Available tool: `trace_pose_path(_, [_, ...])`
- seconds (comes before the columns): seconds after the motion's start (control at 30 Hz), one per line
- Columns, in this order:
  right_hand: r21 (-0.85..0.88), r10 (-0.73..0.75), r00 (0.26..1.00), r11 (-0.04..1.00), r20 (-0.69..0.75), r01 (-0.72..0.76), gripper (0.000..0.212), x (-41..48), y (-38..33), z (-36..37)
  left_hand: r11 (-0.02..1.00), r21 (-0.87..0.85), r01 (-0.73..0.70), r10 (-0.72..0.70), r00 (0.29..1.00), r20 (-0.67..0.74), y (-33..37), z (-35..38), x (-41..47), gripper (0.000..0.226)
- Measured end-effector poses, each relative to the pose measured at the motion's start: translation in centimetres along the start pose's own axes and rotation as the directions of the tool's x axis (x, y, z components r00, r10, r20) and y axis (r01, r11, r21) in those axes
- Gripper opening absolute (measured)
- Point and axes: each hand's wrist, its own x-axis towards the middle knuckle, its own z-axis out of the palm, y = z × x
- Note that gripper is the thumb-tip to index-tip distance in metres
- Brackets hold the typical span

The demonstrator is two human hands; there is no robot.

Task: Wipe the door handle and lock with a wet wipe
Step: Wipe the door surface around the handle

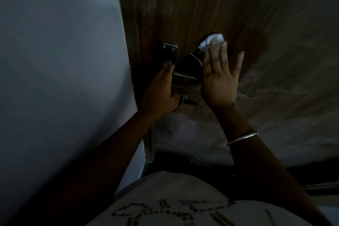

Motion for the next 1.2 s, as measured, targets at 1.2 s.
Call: trace_pose_path(1.2, [0.078, -0.207, 0.953, 0.978, 0.221, 0.194, 0.05, 0.1, -1.8, 0.3, 0.999, 0.042, -0.025, 0.023, 0.999, 0.037, -0.1, 0.0, -0.1, 0.077])
